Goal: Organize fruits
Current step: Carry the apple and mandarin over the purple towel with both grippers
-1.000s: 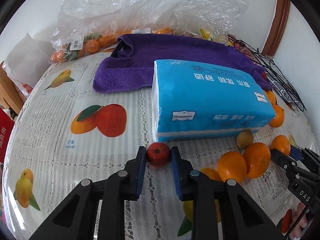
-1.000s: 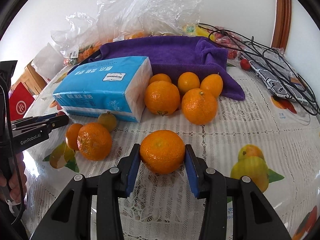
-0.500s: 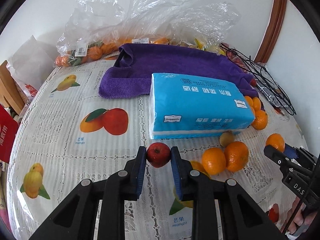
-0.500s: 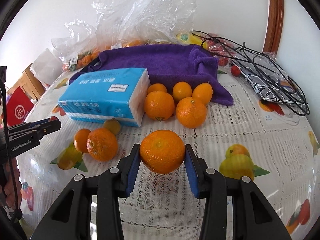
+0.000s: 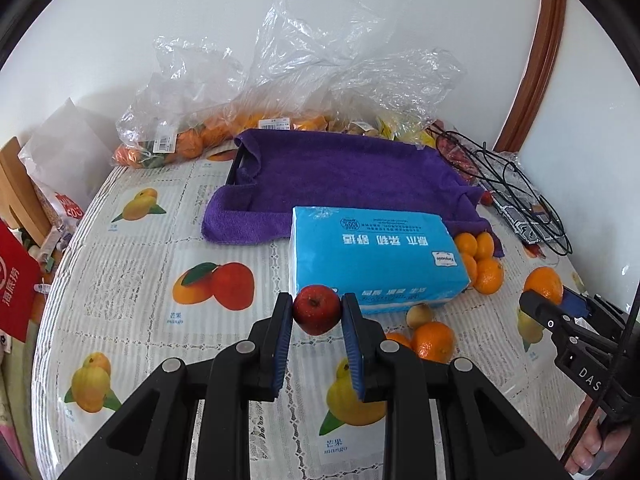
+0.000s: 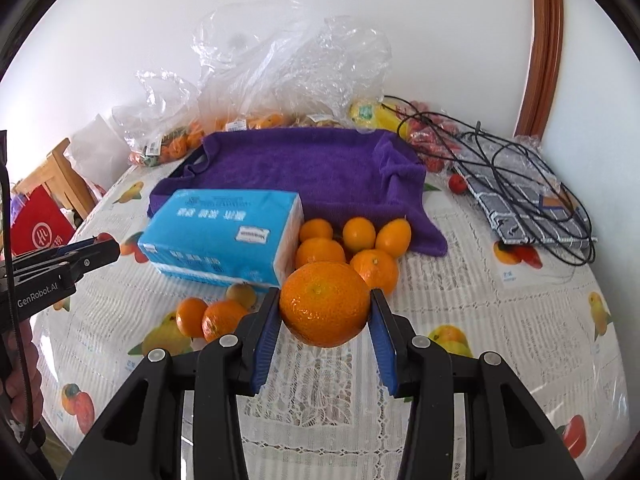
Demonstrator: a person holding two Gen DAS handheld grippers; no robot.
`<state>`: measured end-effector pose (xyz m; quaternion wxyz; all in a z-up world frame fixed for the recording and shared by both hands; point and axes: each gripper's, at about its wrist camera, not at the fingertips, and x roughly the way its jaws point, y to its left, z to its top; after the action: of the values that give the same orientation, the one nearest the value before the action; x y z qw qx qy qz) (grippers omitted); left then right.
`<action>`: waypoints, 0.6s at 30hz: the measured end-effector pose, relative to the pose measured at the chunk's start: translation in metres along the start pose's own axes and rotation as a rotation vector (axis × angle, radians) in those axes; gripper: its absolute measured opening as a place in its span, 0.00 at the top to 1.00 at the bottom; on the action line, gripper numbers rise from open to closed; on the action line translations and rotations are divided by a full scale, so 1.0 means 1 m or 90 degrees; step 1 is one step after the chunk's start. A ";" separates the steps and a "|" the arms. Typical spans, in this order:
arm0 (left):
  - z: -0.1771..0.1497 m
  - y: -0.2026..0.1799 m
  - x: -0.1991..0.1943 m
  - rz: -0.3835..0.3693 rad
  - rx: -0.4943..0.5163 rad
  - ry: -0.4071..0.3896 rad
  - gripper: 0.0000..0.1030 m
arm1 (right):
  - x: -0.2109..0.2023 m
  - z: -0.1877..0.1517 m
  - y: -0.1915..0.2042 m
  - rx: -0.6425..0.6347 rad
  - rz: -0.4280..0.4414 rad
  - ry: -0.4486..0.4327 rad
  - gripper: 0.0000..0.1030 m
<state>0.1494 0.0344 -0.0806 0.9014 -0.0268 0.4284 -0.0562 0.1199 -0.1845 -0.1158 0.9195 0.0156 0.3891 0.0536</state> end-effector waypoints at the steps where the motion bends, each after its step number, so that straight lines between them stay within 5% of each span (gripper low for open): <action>1: 0.003 0.000 -0.001 0.001 0.002 -0.002 0.77 | -0.001 0.003 0.001 0.001 0.001 -0.002 0.58; 18: 0.047 0.002 -0.014 -0.003 -0.005 -0.034 0.77 | -0.011 0.052 0.008 0.002 0.002 -0.039 0.58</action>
<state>0.1772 0.0377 -0.0409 0.9123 -0.0330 0.4044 -0.0559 0.1485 -0.1769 -0.0708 0.9309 0.0189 0.3608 0.0539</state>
